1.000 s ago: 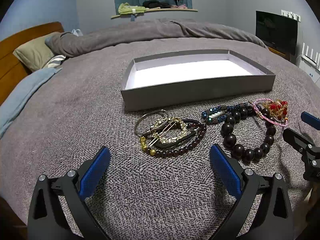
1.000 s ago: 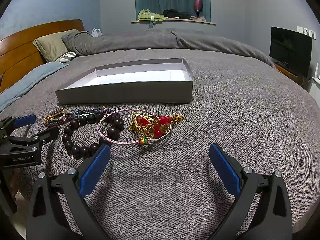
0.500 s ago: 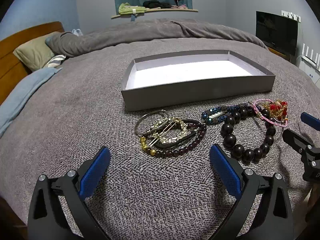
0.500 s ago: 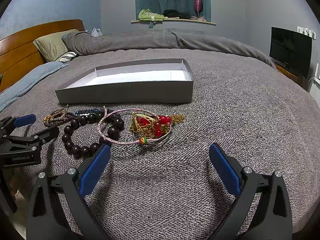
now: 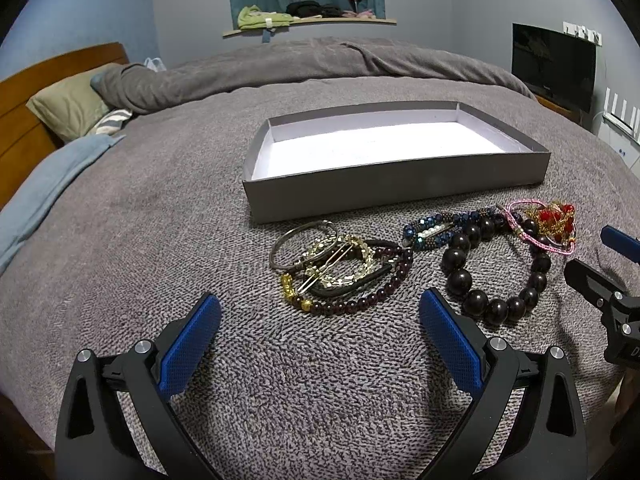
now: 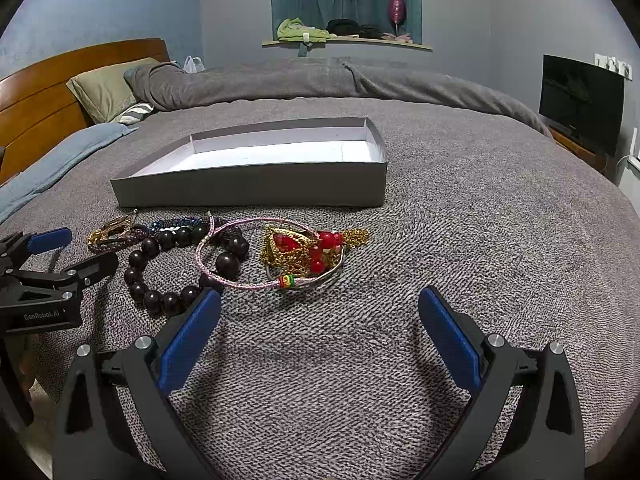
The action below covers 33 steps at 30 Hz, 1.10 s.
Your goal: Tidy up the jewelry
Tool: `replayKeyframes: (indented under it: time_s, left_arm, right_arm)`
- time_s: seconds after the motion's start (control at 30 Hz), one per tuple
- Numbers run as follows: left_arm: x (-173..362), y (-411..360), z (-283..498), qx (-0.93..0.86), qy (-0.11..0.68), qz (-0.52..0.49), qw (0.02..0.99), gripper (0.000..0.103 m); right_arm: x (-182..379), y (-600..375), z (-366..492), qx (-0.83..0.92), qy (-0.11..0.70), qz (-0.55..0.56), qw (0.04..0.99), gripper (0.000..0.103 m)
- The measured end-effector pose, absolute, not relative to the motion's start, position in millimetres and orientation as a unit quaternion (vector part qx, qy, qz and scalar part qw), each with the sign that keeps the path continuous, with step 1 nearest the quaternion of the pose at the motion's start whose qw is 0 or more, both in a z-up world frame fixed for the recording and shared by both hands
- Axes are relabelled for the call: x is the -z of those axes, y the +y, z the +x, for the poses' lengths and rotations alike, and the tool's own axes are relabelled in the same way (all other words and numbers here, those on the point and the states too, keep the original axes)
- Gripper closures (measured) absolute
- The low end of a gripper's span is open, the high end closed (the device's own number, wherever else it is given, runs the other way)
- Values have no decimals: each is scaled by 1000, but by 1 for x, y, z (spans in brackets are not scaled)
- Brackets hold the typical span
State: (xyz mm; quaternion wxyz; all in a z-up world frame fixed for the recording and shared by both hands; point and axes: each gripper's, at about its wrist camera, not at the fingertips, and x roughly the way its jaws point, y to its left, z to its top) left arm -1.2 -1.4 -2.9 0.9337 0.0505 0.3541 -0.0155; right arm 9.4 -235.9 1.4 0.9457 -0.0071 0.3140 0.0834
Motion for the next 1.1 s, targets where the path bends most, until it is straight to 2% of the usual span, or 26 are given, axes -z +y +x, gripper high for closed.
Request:
replayKeyframes:
  time_s: [0.83, 0.9, 1.0, 1.07, 1.1]
  left_arm:
    - [-6, 2, -5, 27, 345, 41, 937, 4]
    - [-7, 2, -5, 25, 343, 41, 938, 4]
    - [-6, 4, -2, 25, 349, 36, 936, 4]
    - [-5, 4, -2, 27, 352, 33, 935, 4]
    - [-5, 4, -1, 28, 352, 33, 935, 4]
  right_arm:
    - [-10, -231, 9, -103, 294, -4, 950, 6]
    - [-15, -235, 13, -104, 294, 11, 950, 11]
    - [-17, -238, 22, -101, 302, 14, 948, 28]
    - [-17, -237, 26, -103, 308, 15, 946, 44]
    - [-17, -236, 27, -104, 310, 14, 945, 46]
